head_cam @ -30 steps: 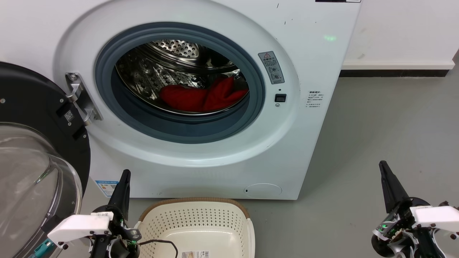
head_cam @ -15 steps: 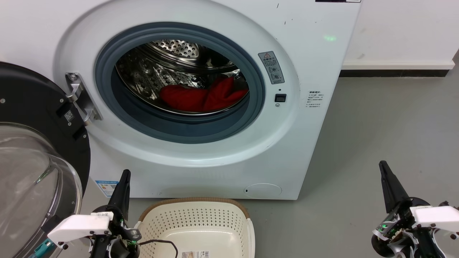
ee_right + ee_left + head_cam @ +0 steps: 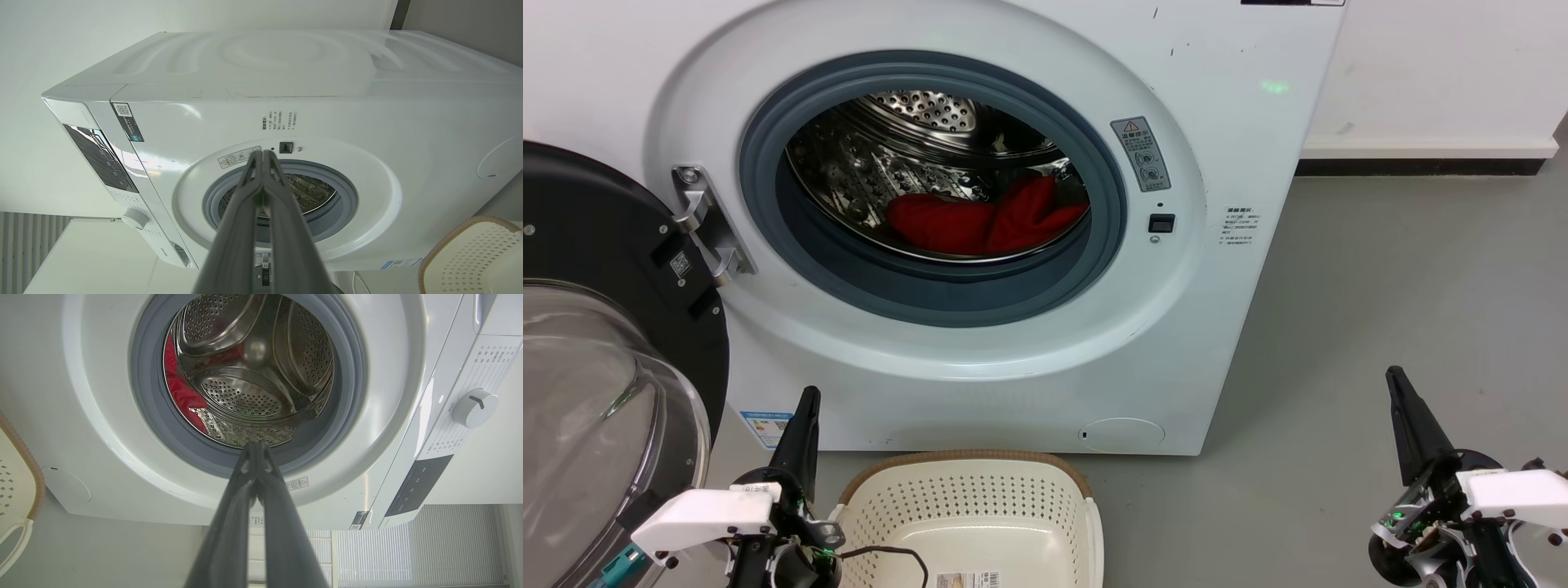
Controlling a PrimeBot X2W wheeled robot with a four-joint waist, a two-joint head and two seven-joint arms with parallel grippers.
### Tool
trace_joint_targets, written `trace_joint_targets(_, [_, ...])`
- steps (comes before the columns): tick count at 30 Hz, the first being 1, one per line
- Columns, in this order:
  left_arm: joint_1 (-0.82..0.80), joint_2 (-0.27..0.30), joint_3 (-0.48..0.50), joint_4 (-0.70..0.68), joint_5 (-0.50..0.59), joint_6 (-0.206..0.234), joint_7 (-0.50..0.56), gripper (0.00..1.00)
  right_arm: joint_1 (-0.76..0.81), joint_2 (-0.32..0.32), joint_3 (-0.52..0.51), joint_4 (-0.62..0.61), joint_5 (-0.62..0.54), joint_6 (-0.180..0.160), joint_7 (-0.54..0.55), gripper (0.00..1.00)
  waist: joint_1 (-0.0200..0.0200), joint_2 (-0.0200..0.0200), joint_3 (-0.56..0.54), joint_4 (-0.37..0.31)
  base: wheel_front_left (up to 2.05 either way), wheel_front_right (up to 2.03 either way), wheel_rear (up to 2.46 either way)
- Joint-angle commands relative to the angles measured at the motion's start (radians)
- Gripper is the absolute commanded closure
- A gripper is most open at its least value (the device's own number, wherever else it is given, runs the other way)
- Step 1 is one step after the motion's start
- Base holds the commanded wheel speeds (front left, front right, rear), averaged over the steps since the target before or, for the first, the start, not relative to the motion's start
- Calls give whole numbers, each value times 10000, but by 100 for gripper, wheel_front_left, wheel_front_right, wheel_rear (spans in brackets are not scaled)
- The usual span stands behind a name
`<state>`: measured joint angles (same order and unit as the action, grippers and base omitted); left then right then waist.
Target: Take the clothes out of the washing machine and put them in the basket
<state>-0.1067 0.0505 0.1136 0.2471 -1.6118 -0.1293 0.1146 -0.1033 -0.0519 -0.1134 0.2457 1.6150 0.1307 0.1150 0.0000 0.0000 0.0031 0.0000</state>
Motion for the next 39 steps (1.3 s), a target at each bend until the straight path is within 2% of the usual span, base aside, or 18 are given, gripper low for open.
trace_joint_targets(1, [-59,-6,10,-20,-25,-36,19,100,-124,25,5,10,-43,0,3,100,0,0,0,0,0,0,0])
trace_joint_targets(7, [-59,-6,13,-20,-25,-36,19,100,-124,25,5,10,-43,0,3,100,0,0,0,0,0,0,0])
trace_joint_targets(8, [1,-2,-2,10,0,0,0,0,2,0,0,8,0,0,0,0,0,0,0,0,0,0,0])
trace_joint_targets(17, [410,-30,-82,133,185,0,-402,0,392,12,88,134,-200,-2,-388,0,0,0,9,-9,0,0,0])
trace_joint_targets(26, [477,-24,507,227,1419,-3,-958,0,340,9,-370,493,-1600,-1,-945,0,0,0,-10,-46,0,0,0])
trace_joint_targets(32, [457,-20,1024,-30,2479,154,-1208,0,282,7,-541,517,-2879,-1,-1199,0,0,0,-16,-75,0,0,0])
trace_joint_targets(39, [490,-16,1352,-595,3621,497,-1482,0,277,6,-737,-412,-5628,-1,-1472,0,0,0,16,-114,0,0,0])
